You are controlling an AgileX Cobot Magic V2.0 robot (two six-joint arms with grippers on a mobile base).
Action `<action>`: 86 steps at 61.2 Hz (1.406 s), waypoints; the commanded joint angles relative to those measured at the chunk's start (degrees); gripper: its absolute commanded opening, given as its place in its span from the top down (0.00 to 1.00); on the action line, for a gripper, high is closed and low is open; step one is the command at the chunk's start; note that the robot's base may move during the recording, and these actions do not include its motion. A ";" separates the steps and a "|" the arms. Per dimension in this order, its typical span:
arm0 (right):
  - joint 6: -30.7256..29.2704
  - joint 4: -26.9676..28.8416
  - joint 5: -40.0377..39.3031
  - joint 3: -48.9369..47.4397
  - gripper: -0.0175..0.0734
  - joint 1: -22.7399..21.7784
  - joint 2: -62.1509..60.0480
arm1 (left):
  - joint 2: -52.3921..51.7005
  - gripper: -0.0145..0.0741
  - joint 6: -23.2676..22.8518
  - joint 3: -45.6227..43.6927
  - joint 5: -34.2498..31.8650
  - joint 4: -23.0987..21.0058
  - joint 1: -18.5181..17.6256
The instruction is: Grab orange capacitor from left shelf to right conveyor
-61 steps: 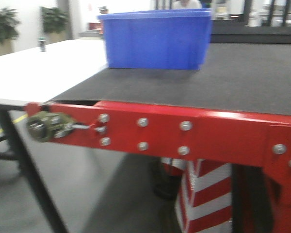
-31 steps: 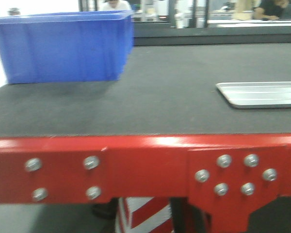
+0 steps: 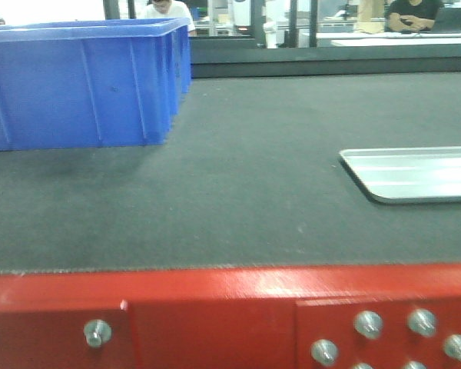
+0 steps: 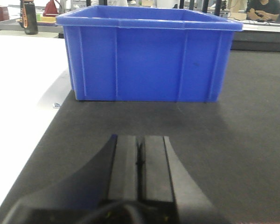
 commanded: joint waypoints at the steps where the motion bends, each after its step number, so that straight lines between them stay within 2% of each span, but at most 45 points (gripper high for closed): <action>1: -0.30 -0.30 -5.20 -1.58 0.67 -0.31 0.99 | -0.50 0.98 -0.09 -0.25 -5.01 -0.20 0.03; 86: -0.30 -0.30 -5.10 -1.58 0.67 -0.31 0.99 | -0.50 0.98 -0.09 -0.25 -5.01 -0.20 0.03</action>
